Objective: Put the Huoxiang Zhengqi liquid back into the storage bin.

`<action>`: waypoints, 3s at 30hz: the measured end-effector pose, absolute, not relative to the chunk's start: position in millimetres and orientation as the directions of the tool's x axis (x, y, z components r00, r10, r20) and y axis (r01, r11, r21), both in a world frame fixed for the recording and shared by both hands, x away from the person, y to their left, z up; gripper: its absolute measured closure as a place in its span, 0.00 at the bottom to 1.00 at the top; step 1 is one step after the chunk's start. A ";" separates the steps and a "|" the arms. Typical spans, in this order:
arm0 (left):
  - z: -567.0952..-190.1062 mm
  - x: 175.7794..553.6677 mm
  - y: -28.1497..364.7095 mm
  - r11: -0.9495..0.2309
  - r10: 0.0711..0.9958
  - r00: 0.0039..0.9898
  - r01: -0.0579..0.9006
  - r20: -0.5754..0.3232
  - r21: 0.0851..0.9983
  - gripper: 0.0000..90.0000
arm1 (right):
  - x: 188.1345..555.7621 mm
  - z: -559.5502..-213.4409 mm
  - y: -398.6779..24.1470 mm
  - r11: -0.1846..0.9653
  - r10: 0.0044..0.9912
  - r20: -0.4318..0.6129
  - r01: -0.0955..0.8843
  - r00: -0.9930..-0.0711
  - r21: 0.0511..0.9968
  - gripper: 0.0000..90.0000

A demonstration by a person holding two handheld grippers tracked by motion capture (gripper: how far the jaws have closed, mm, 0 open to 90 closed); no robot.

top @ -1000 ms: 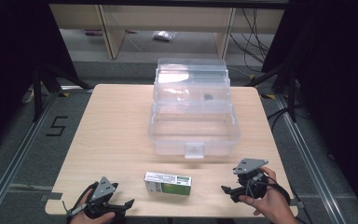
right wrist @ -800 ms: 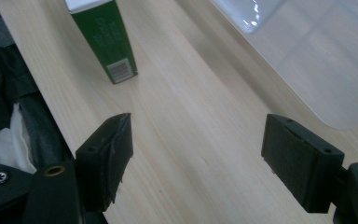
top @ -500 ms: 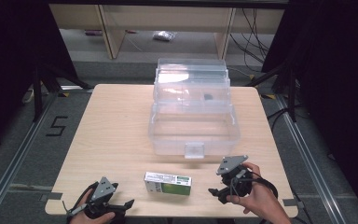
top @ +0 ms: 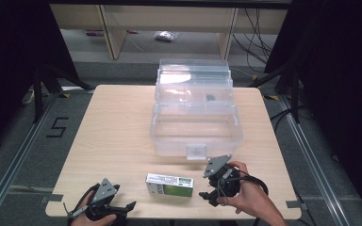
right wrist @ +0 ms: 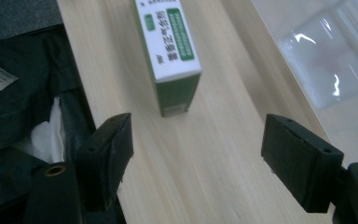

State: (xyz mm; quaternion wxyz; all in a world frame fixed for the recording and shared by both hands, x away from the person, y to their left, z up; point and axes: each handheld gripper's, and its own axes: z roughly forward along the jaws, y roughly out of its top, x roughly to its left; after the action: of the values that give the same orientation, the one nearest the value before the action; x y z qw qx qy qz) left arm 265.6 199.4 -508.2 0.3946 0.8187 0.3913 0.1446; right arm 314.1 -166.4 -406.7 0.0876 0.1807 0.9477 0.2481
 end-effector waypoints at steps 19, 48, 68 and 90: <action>-507.6 266.0 200.6 -0.391 0.757 0.651 0.526 -0.062 0.756 0.17 | 323.8 -402.5 -110.5 0.895 0.270 -0.102 0.210 -0.958 0.394 0.30; -507.4 265.8 200.8 -0.396 0.753 0.655 0.523 -0.060 0.755 0.17 | 346.6 -425.8 -49.0 0.970 0.158 -0.094 0.136 -0.983 0.202 0.45; -506.1 264.7 200.6 -0.398 0.747 0.662 0.523 -0.065 0.753 0.17 | 359.4 -439.4 -35.6 0.985 0.091 -0.068 0.079 -0.994 0.154 0.55; -506.8 264.8 199.3 -0.395 0.748 0.660 0.525 -0.068 0.754 0.17 | 357.9 -434.3 -36.3 0.992 0.061 -0.037 0.057 -0.997 0.115 0.72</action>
State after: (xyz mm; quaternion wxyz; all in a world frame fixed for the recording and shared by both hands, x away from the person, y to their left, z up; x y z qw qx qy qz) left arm 264.8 199.3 -506.8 0.3910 0.8229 0.3868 0.1427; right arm 357.9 -36.3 -434.3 0.0200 0.0295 0.9977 0.0569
